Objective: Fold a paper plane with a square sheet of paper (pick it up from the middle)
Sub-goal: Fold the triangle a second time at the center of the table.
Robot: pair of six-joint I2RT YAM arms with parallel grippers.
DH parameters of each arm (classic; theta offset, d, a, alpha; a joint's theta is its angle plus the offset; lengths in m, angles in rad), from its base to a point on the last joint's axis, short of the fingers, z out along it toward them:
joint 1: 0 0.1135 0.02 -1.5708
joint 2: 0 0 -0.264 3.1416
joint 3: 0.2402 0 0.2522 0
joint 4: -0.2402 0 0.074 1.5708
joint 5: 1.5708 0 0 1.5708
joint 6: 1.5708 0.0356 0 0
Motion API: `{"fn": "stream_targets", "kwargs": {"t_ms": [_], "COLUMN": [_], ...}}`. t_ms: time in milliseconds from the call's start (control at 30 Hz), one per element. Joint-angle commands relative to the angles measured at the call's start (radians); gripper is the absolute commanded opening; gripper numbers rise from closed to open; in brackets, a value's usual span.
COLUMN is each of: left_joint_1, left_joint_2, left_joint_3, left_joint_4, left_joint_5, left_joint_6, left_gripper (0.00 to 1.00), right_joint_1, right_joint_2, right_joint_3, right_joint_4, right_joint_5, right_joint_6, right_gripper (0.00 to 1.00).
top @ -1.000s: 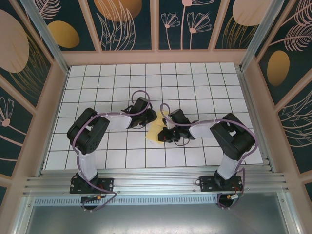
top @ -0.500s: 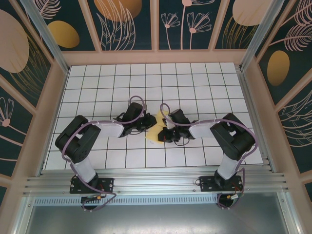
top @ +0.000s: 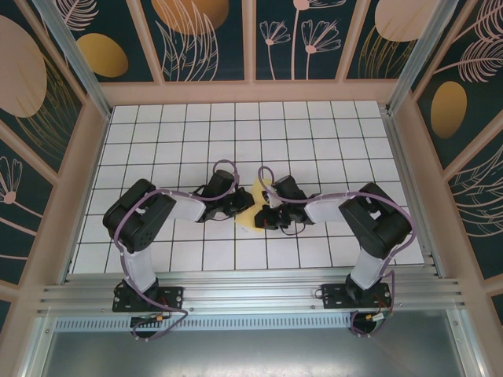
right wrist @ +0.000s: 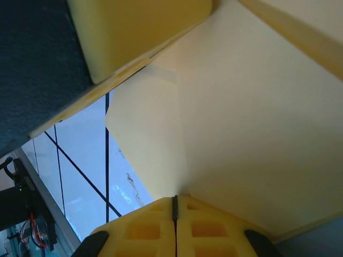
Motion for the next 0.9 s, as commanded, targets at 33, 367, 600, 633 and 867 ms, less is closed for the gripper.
{"fn": "stream_targets", "kwargs": {"t_ms": [33,367,600,633,867], "left_joint_1": [0.000,0.000,0.000,0.000,-0.001], "left_joint_2": [0.045,0.026,0.015,0.014,0.012], "left_joint_3": [-0.011,-0.031,-0.023,-0.022,0.005], "left_joint_4": [-0.048,-0.038,-0.048,-0.051,-0.085], "left_joint_5": [-0.062,-0.051,-0.062,-0.063,-0.083], "left_joint_6": [0.032,0.037,0.040,0.042,0.054], "left_gripper": [0.10,0.10,0.10,0.10,0.10], "right_joint_1": [0.002,-0.021,-0.022,-0.021,-0.021], "right_joint_2": [-0.051,-0.039,0.001,0.004,-0.058], "right_joint_3": [-0.028,0.066,-0.005,-0.019,-0.115], "right_joint_4": [-0.122,-0.099,-0.076,-0.078,-0.108], "right_joint_5": [0.011,-0.002,-0.034,-0.051,-0.044], "right_joint_6": [0.006,0.041,0.042,0.034,0.015], "right_gripper": [0.08,0.10,0.10,0.10,0.10]}}
